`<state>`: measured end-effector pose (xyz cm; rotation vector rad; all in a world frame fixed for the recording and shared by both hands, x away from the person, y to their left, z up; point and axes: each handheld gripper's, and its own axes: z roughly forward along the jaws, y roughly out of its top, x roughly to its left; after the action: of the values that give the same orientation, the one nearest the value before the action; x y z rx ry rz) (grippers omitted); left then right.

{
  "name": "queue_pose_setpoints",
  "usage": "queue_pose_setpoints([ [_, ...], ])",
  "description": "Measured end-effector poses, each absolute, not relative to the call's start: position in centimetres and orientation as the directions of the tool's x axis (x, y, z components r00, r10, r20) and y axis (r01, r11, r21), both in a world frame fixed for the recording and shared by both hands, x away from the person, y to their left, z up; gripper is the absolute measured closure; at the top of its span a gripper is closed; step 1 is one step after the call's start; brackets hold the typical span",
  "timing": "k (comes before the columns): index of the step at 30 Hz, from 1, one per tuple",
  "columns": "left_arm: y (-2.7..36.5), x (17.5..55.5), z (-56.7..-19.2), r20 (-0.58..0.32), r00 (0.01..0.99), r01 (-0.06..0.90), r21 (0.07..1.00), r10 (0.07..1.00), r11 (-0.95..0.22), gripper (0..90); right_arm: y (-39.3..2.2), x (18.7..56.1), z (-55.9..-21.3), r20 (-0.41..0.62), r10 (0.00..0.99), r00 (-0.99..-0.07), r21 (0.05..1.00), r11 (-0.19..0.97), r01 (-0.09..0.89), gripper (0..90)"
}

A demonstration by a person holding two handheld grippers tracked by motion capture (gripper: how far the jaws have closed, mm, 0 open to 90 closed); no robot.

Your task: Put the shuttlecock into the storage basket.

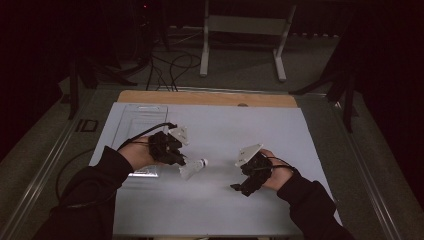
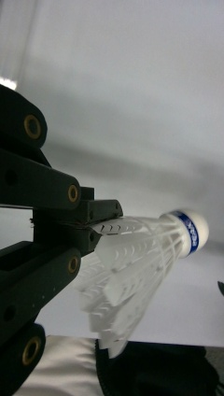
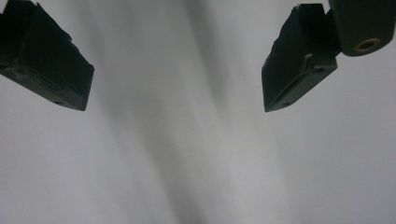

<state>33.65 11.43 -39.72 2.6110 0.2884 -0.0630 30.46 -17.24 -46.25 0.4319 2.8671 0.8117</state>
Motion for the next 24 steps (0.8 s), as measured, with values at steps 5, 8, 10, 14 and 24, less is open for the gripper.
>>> queue_pose_setpoints([
  [5, 12.4, 33.8, -39.3, -0.097, 0.972, 0.234, 0.470, 0.214, -0.851, 90.0, -17.7, 30.2, -46.7, -0.037, 0.328, -0.944, 0.552, 0.794, 0.254, 9.3],
  [8, 12.6, 33.8, -39.2, -0.092, 0.970, 0.240, 0.478, 0.224, -0.845, 90.0, -17.8, 30.2, -46.8, -0.036, 0.327, -0.944, 0.557, 0.791, 0.253, 9.3],
  [10, 13.4, 34.1, -38.9, -0.092, 0.964, 0.263, 0.483, 0.251, -0.835, 90.0, -18.4, 30.1, -47.2, -0.031, 0.333, -0.942, 0.576, 0.777, 0.256, 10.0],
  [14, 13.7, 34.2, -38.7, -0.090, 0.958, 0.280, 0.489, 0.272, -0.826, 90.0, -18.9, 30.0, -47.5, -0.038, 0.336, -0.941, 0.589, 0.768, 0.250, 9.8],
  [24, 16.2, 34.8, -37.7, -0.073, 0.933, 0.339, 0.509, 0.353, -0.791, 90.0, -20.5, 29.7, -48.4, -0.019, 0.363, -0.931, 0.612, 0.741, 0.276, 9.5],
])
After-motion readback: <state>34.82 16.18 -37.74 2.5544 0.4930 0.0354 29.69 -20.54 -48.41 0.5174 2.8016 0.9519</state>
